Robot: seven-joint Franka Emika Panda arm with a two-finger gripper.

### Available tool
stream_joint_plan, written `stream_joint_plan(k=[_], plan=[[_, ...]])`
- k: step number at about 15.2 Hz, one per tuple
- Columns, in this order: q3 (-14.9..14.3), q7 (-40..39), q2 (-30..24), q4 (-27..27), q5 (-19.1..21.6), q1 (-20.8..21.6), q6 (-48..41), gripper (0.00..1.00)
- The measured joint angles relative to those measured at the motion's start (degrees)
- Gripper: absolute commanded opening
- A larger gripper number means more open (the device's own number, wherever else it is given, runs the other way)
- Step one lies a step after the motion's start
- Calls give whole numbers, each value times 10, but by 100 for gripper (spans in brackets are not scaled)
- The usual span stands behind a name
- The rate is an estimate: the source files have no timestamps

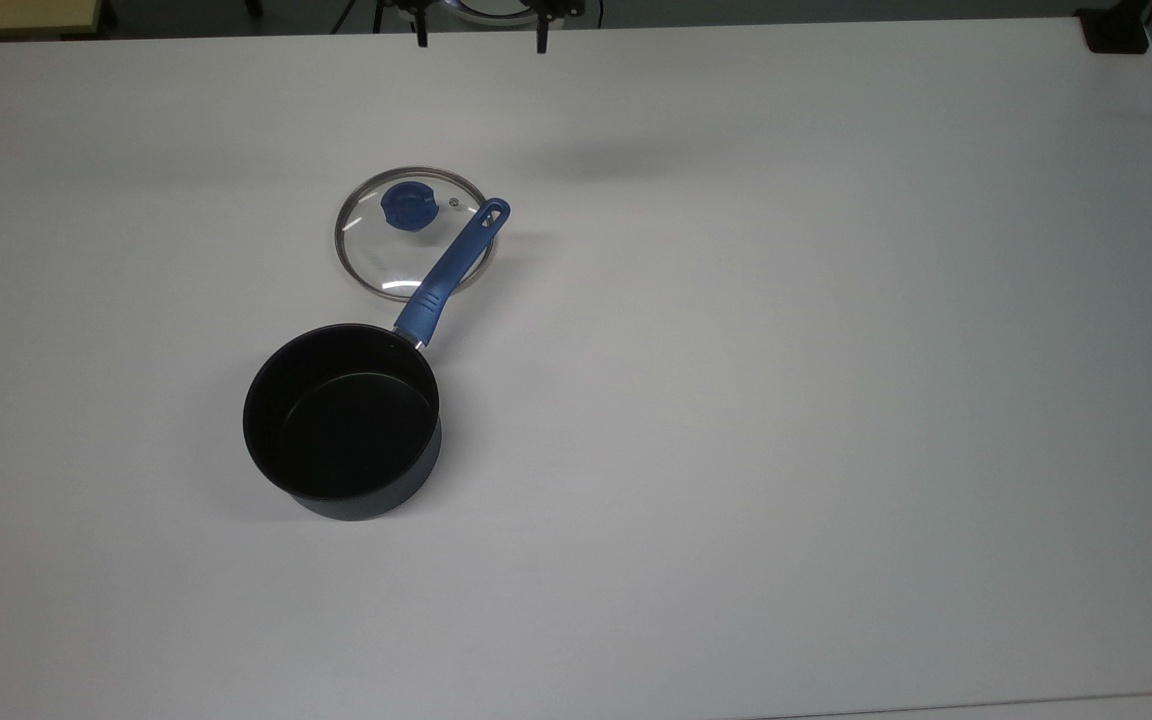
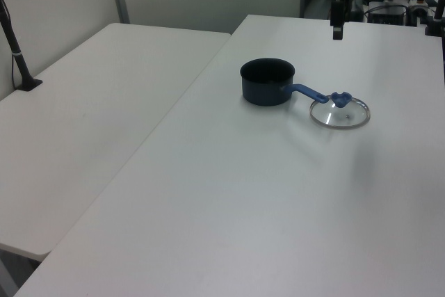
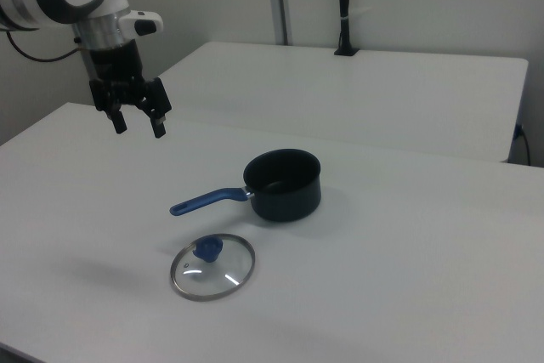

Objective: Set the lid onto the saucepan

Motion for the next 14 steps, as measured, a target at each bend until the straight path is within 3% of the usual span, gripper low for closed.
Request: stream_joint_plan(k=[14], plan=[[-5,-7,6,0,0,-2,0,100]])
